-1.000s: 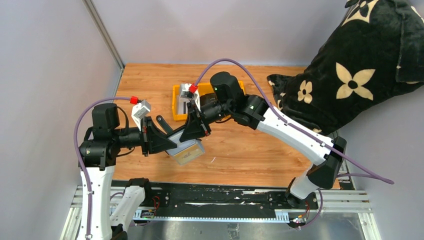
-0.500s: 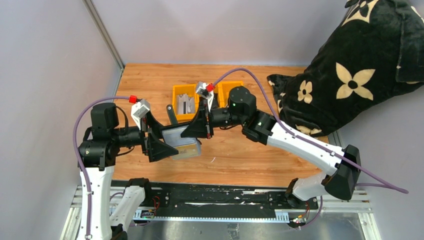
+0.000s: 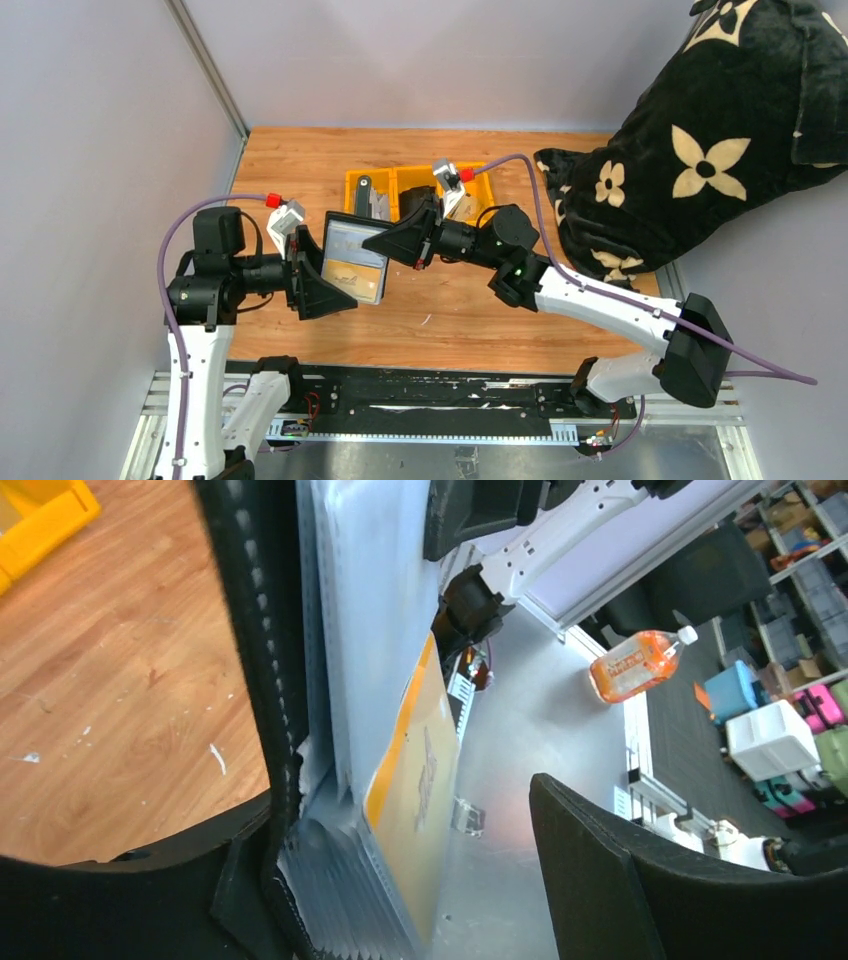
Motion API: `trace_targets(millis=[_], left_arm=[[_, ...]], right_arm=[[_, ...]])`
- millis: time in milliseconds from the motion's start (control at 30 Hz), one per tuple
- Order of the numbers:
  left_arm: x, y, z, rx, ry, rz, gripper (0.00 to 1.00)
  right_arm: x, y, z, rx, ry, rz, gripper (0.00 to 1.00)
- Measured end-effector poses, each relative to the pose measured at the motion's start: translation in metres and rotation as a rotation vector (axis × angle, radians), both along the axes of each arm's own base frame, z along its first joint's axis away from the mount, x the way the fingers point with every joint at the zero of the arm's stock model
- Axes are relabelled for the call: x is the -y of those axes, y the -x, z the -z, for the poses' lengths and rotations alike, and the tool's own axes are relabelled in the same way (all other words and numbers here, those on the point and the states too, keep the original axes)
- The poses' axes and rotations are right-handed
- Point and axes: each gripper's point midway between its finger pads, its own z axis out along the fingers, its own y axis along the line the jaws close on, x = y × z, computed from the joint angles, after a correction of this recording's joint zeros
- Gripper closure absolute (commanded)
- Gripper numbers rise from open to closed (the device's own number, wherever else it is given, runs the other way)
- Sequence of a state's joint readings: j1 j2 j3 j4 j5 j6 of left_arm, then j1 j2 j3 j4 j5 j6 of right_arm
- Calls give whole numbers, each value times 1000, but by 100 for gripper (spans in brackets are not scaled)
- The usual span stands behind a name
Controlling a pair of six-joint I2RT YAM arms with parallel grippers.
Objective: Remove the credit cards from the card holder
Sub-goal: Remove the credit card from the card holder.
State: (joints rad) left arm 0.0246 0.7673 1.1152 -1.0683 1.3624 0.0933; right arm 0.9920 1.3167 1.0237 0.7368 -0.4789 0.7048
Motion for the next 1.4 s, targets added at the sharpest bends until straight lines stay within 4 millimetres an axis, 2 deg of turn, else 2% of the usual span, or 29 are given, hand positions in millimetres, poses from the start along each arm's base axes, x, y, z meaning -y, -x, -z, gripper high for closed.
trace_targets(millis=[133, 200, 367, 400, 500, 700, 767, 933, 967, 1067, 1200, 1400], left_arm=[[0, -3, 7, -42, 6, -3, 69], [-2, -8, 12, -69, 8, -17, 79], [-3, -15, 15, -122, 16, -25, 96], [-5, -18, 19, -130, 2, -43, 97], [-9, -26, 26, -135, -32, -90, 98], [-12, -30, 33, -129, -71, -131, 97], [-12, -30, 33, -124, -73, -134, 98], [-12, -30, 33, -133, -73, -137, 100], [-13, -31, 33, -139, -74, -140, 100], [-15, -35, 38, -163, -94, -169, 100], [-23, -50, 51, -208, -160, -248, 100], [-33, -67, 69, -299, -226, -330, 100]], right_arm=[[2, -1, 6, -22, -46, 27, 100], [4, 0, 6, -25, -61, 27, 98], [6, 0, 14, -15, -43, 43, 67], [7, 2, 16, 2, -24, 45, 62], [11, 6, 17, 64, 51, 42, 56], [6, 6, -2, 245, 227, -5, 56], [4, 5, -5, 294, 282, -31, 52], [1, 4, 16, 352, 435, -102, 27], [2, 5, 24, 357, 461, -120, 25], [6, 11, 38, 371, 503, -166, 23], [7, 19, 43, 420, 496, -182, 22], [-4, 19, 53, 500, 522, -149, 20]])
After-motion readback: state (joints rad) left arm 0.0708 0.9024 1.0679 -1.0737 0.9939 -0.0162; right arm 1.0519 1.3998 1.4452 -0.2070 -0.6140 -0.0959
